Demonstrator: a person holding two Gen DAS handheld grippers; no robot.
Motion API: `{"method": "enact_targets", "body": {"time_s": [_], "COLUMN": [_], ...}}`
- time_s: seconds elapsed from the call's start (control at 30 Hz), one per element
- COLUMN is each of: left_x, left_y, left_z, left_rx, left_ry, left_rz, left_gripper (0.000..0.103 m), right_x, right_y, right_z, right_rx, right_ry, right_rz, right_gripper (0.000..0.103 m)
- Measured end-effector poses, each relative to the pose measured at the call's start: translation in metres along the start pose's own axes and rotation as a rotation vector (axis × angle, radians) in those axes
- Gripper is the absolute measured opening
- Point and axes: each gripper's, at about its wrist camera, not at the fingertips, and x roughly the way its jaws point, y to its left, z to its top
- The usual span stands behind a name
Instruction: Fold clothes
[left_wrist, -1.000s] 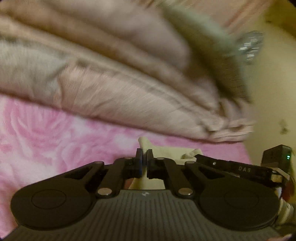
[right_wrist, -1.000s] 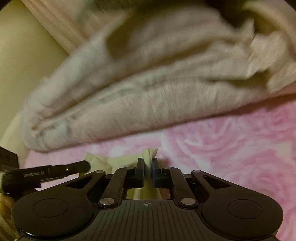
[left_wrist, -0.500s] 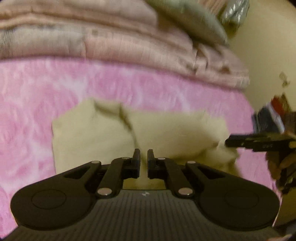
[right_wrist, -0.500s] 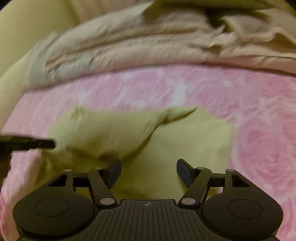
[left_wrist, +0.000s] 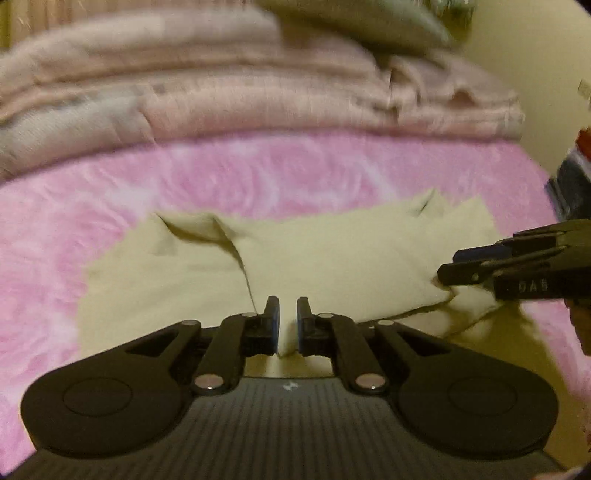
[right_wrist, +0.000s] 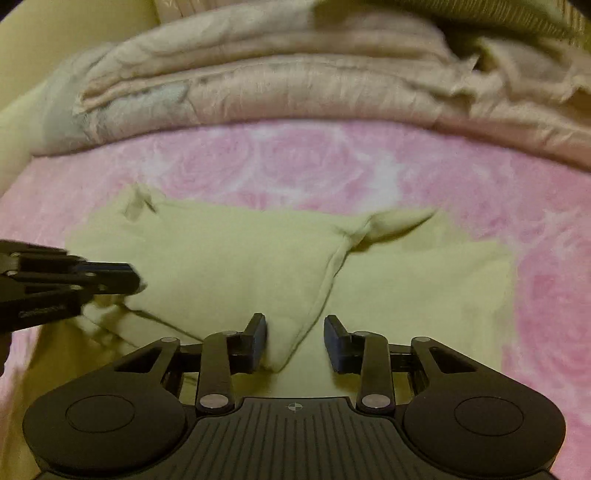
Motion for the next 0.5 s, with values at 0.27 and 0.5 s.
{"method": "enact_targets", "body": {"time_s": [0.27, 0.5], "left_x": [-0.06, -0.138], "left_y": [-0.012, -0.012], "left_z": [-0.096, -0.177], "left_rx": [-0.034, -0.135], "left_ry": [0.116, 0.153], "left_rz": [0.077, 0.114], "left_gripper": [0.006, 0.006], "right_x": [-0.05, -0.125], "right_y": [0.027, 0.025], "right_z": [-0.077, -0.187], "right_rx": [-0.115, -0.099], "right_ry": [0.063, 0.171], "right_rz": [-0.081, -0.174], "right_gripper": [0.035, 0.035]}}
